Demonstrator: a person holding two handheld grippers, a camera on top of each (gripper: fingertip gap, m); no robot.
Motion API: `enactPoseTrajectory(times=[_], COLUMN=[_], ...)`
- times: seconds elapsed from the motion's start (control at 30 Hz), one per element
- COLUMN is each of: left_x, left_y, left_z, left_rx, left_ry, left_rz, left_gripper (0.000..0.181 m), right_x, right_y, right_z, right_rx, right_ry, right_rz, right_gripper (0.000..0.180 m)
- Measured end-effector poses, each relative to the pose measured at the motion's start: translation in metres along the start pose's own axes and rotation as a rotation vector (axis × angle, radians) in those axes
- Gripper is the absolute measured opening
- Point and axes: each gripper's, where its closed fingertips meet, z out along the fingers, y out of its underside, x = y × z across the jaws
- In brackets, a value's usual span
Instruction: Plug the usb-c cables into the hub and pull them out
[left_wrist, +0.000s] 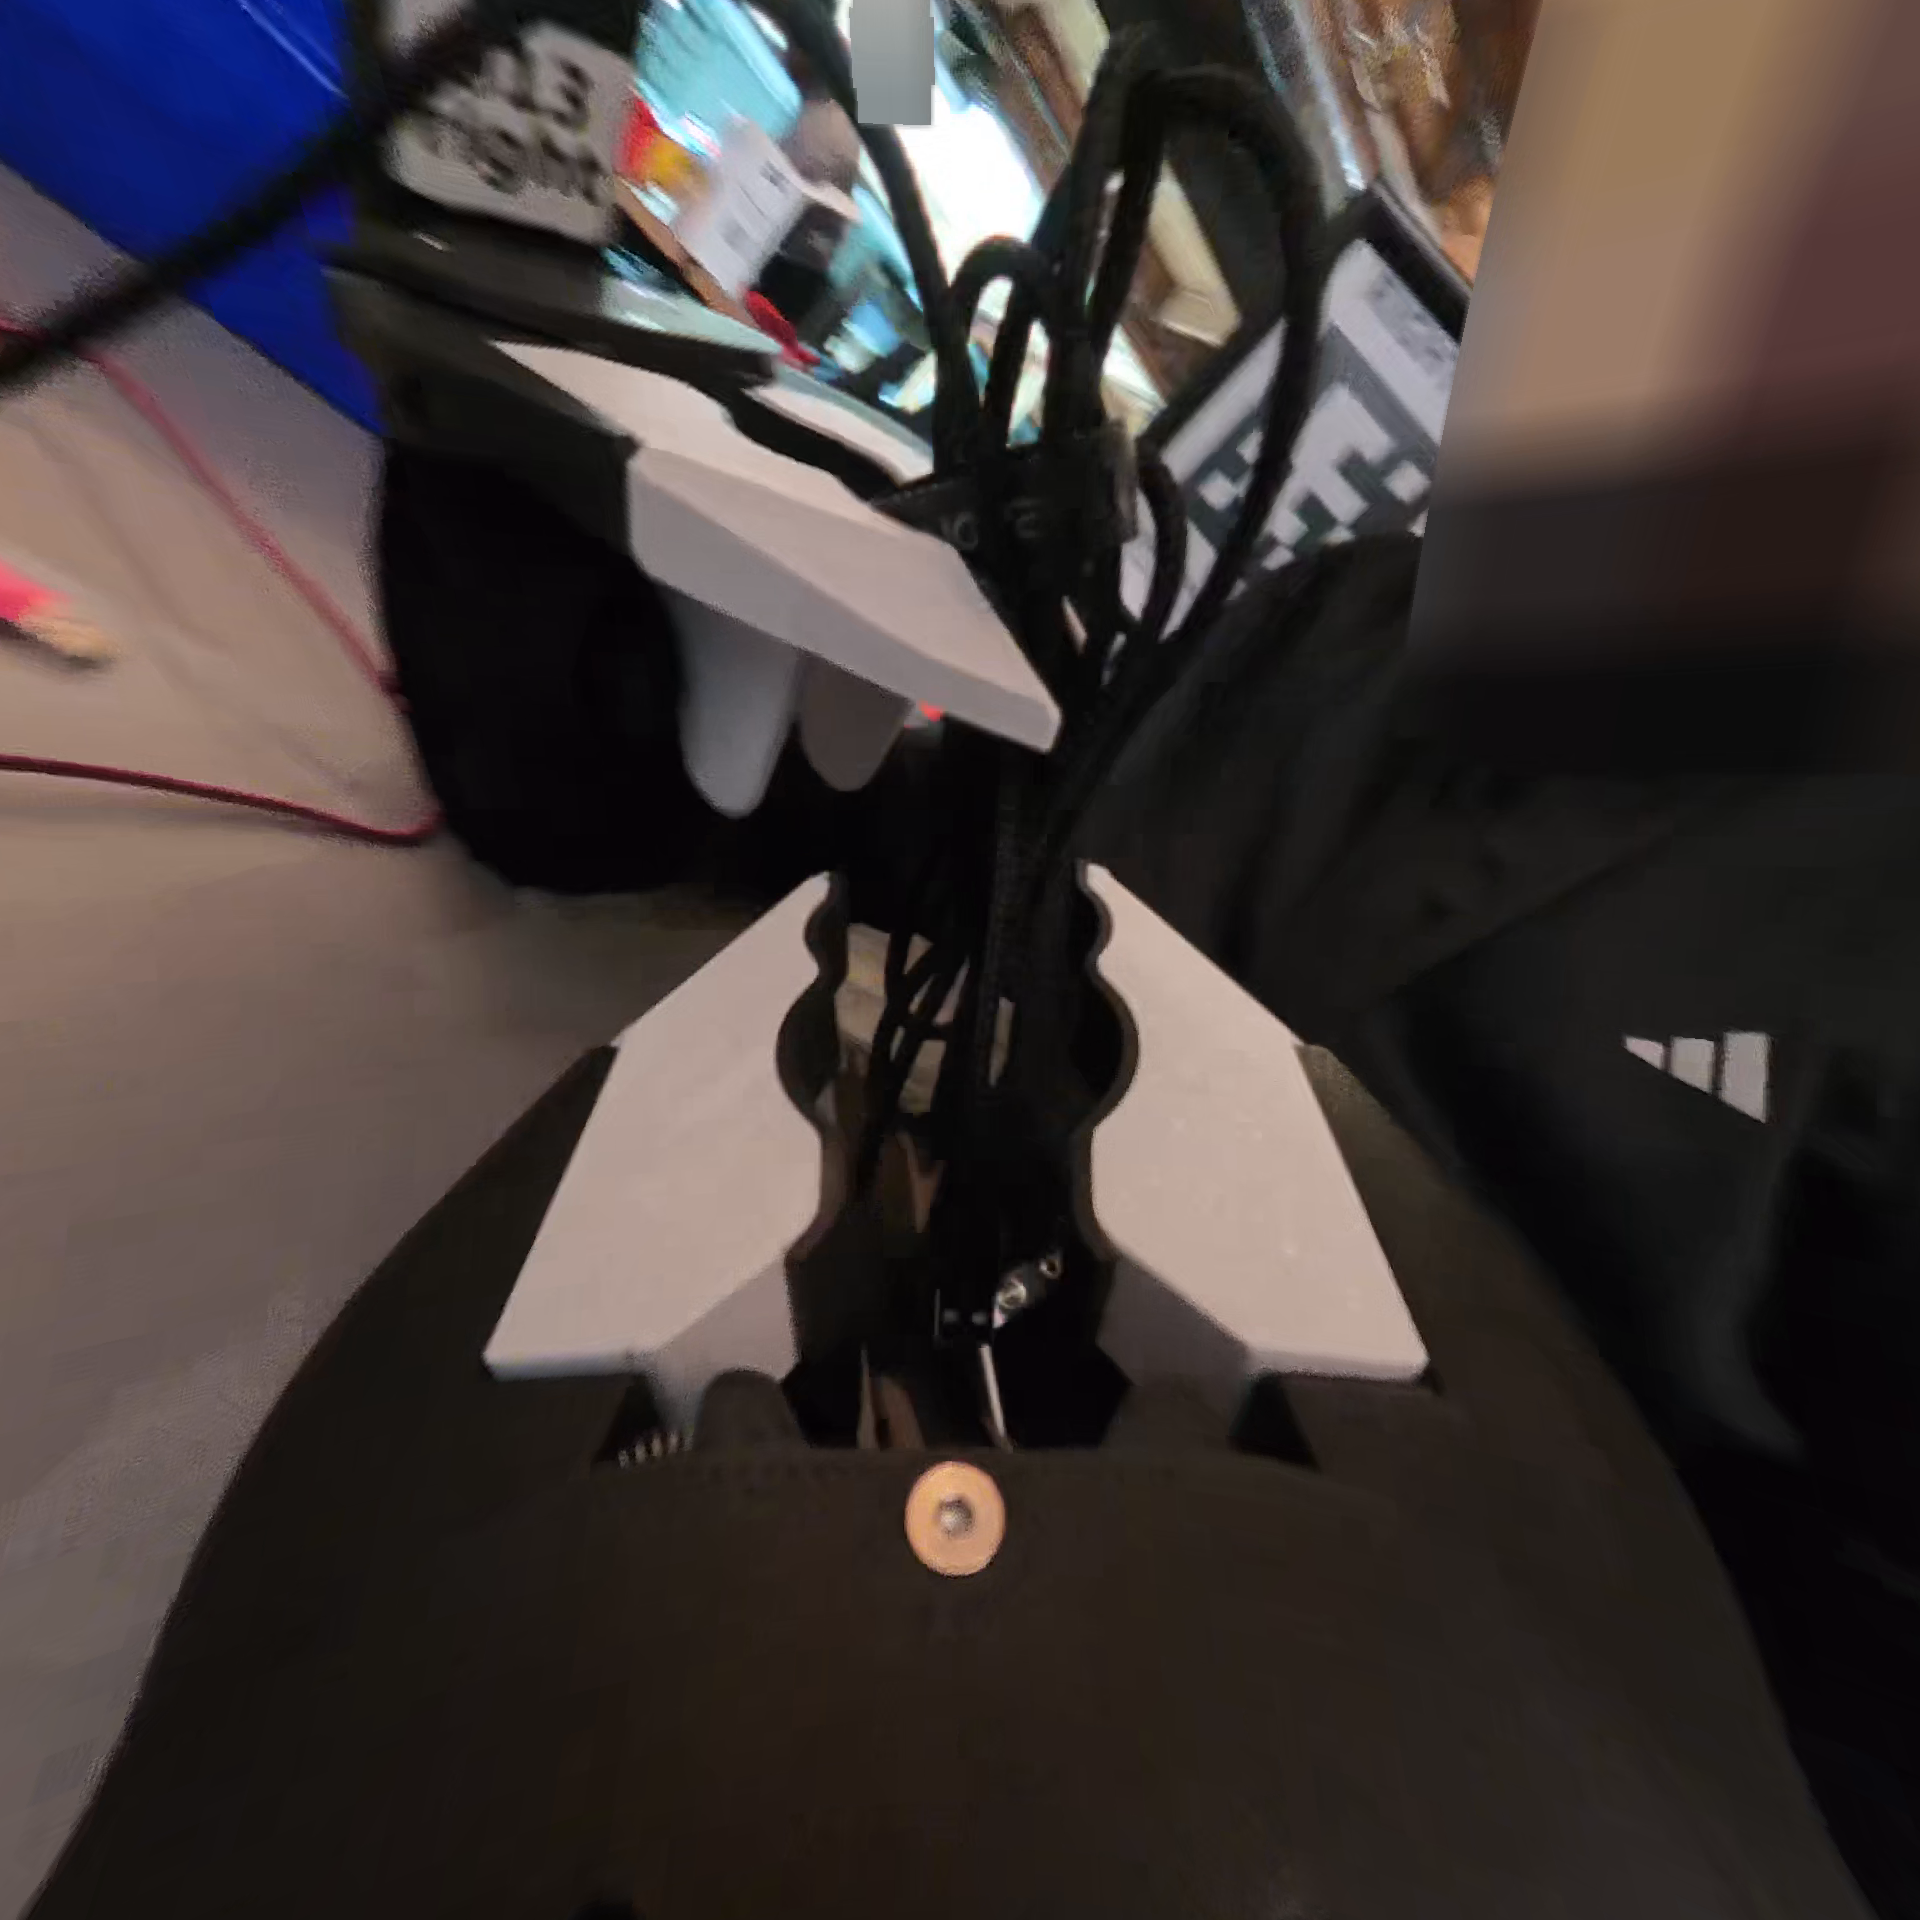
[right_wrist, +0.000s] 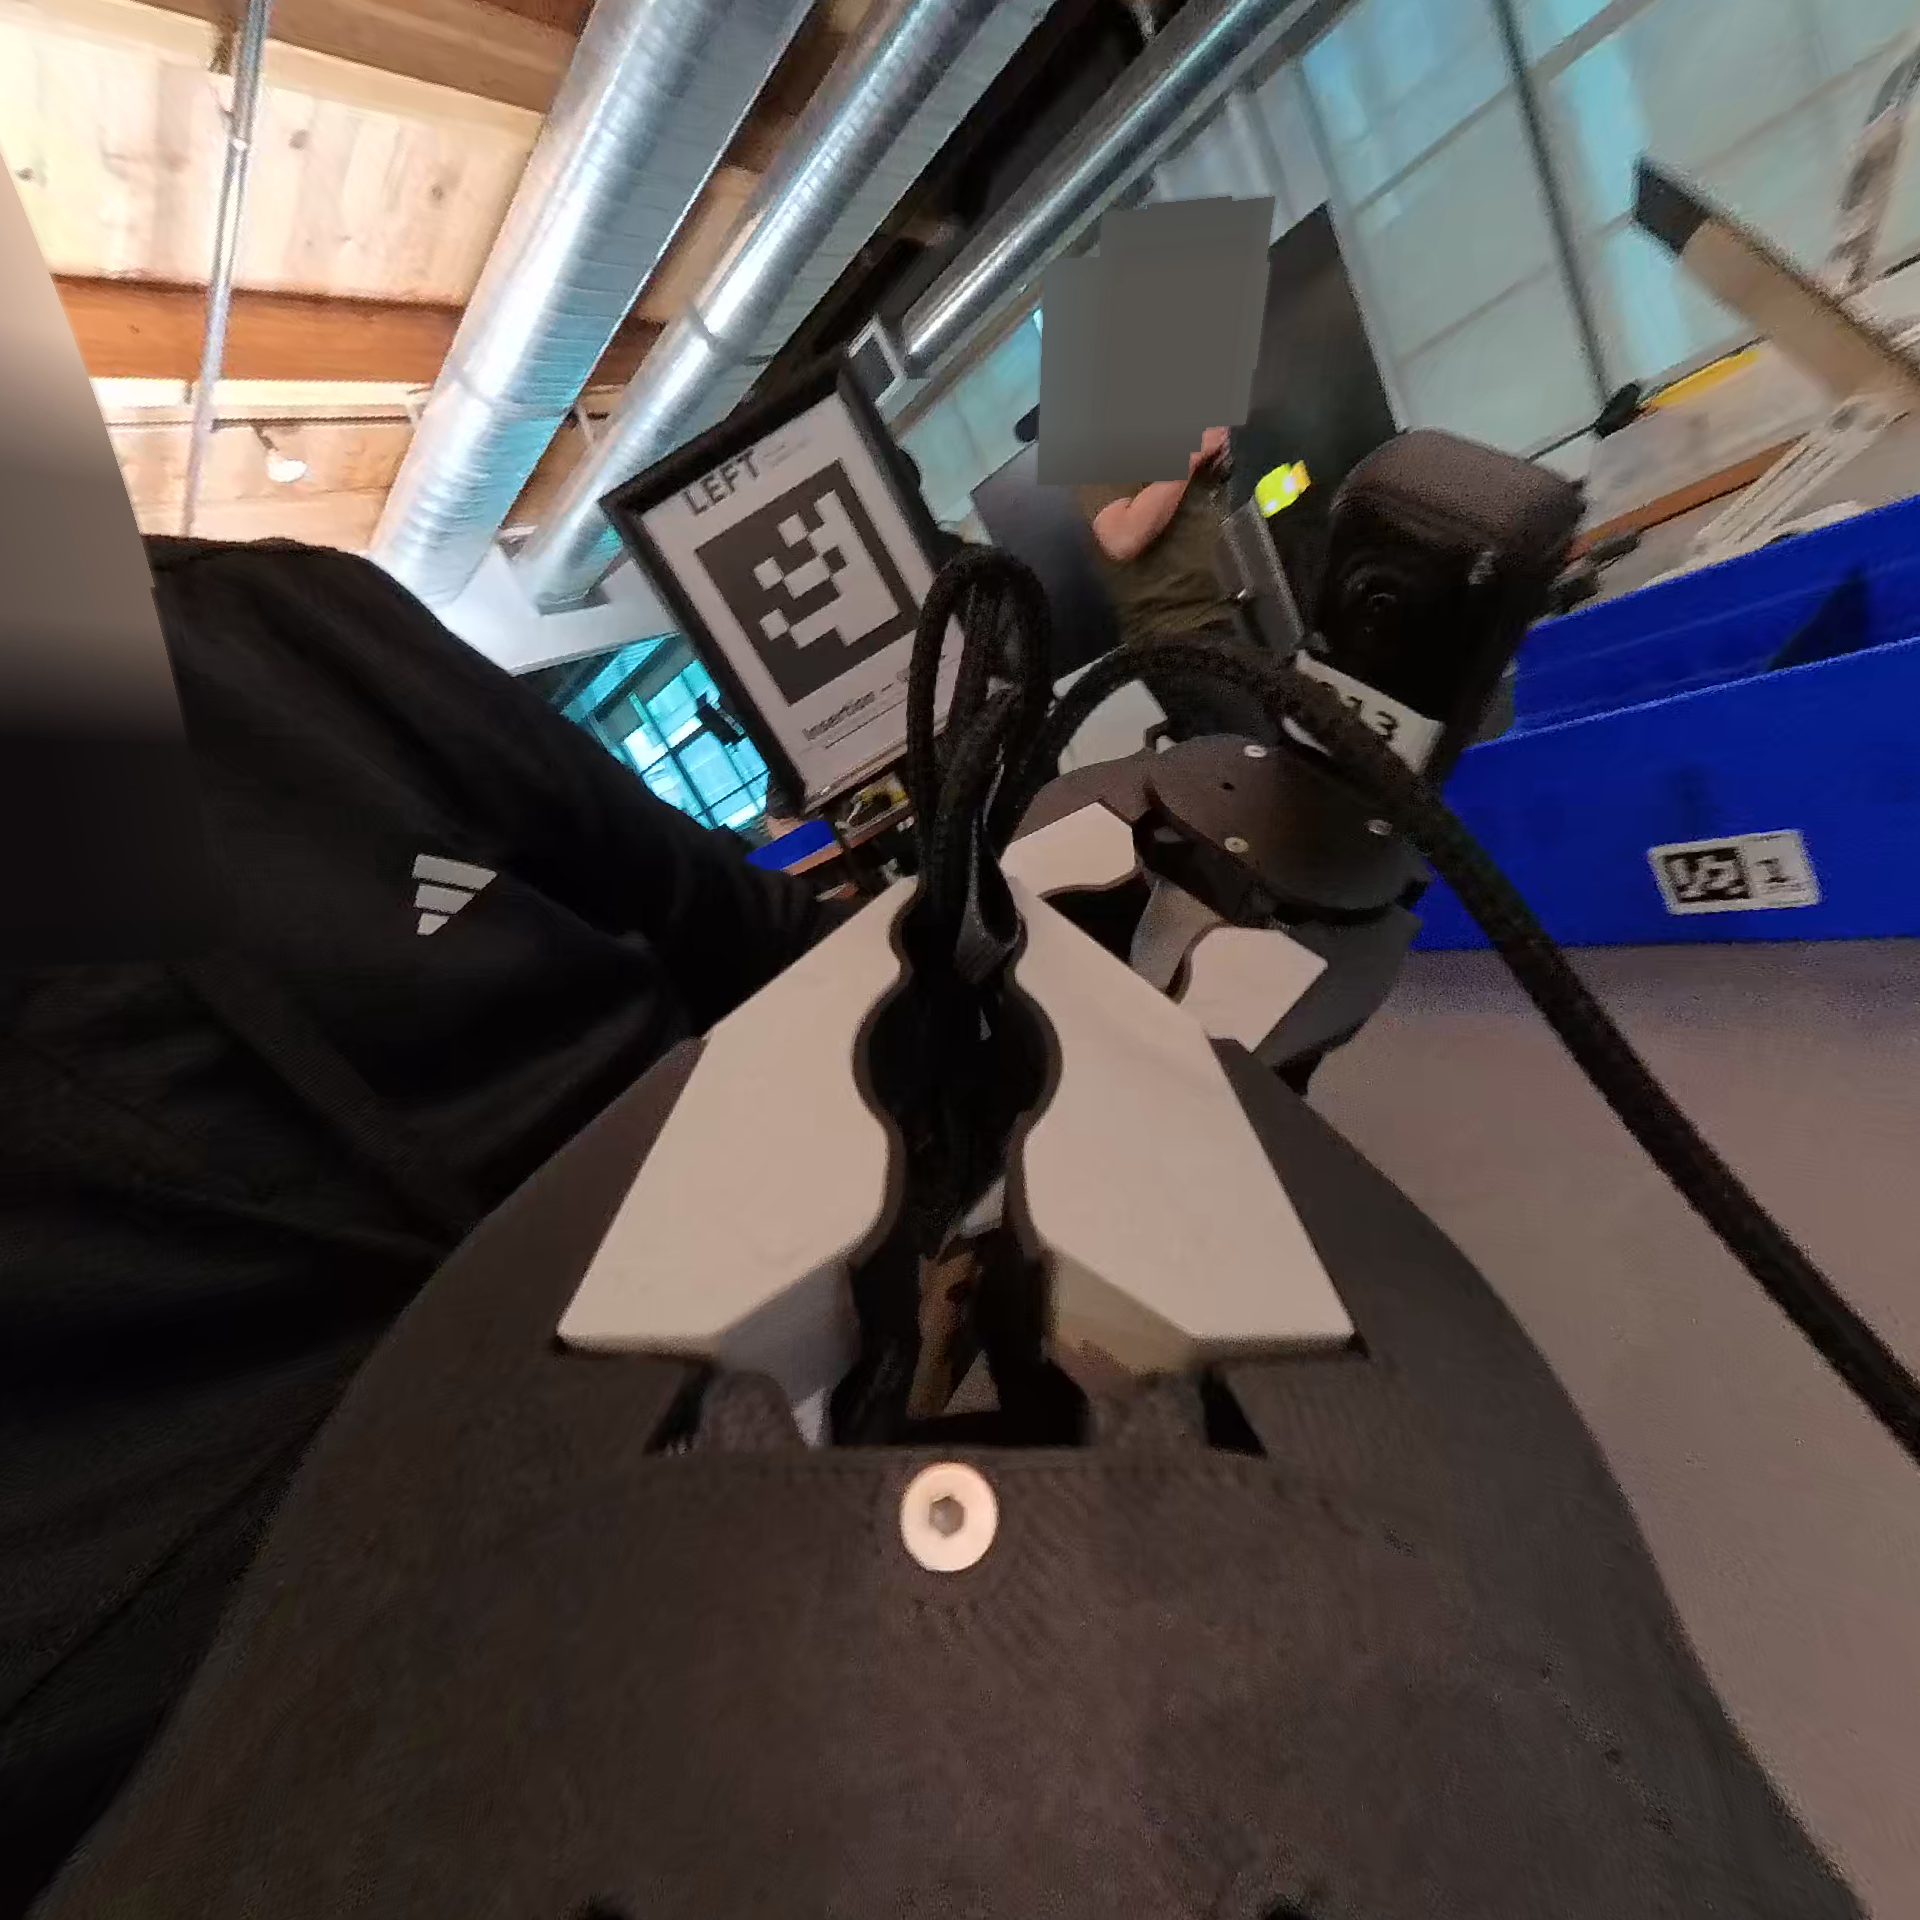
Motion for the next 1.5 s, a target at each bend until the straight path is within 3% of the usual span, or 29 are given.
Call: enactPoseTrajectory(times=[0.07,0.13,0.2,0.3,0.37,0.4,0.6,0.73,0.87,0.93,1.17,1.3,1.5], left_x=[-0.013,-0.033,-0.042,-0.046,-0.055,-0.06,-0.058,-0.056,-0.044,-0.036,-0.013,-0.008,-0.015], left_y=[-0.008,-0.016,-0.033,-0.04,-0.034,-0.034,-0.036,-0.037,-0.048,-0.053,-0.068,-0.075,-0.083], left_z=[-0.014,-0.032,-0.049,-0.05,-0.043,-0.044,-0.039,-0.039,-0.052,-0.061,-0.067,-0.061,-0.062], left_rx=[0.035,0.042,0.059,-0.011,-0.079,-0.077,-0.044,0.005,0.124,0.162,0.167,0.16,0.142], left_ry=[-0.172,-0.439,-0.733,-0.987,-1.038,-1.071,-1.08,-1.039,-0.954,-0.928,-0.883,-0.865,-0.922], left_rz=[0.038,0.115,0.306,0.475,0.471,0.459,0.483,0.446,0.385,0.374,0.446,0.467,0.489], left_gripper=[0.049,0.069,0.075,0.067,0.06,0.047,0.009,0.006,0.006,0.006,0.006,0.006,0.005], right_x=[0.007,0.018,0.027,0.038,0.039,0.039,0.037,0.037,0.037,0.033,0.055,0.084,0.07], right_y=[-0.007,-0.01,-0.016,-0.027,-0.03,-0.031,-0.034,-0.034,-0.03,-0.026,-0.062,-0.058,-0.055], right_z=[-0.006,-0.01,-0.014,-0.018,-0.016,-0.015,-0.018,-0.018,-0.019,-0.026,-0.081,-0.074,-0.032], right_rx=[0.027,0.033,0.068,0.136,0.158,0.161,0.174,0.141,0.055,0.007,-0.092,-0.138,-0.036], right_ry=[0.053,0.146,0.224,0.314,0.339,0.349,0.402,0.407,0.437,0.482,0.875,0.852,0.607], right_rz=[-0.01,-0.028,-0.04,-0.05,-0.074,-0.08,-0.113,-0.085,-0.041,-0.066,-0.356,-0.266,-0.172], right_gripper=[0.005,0.004,0.004,0.004,0.004,0.004,0.005,0.011,0.048,0.049,0.059,0.05,0.066])
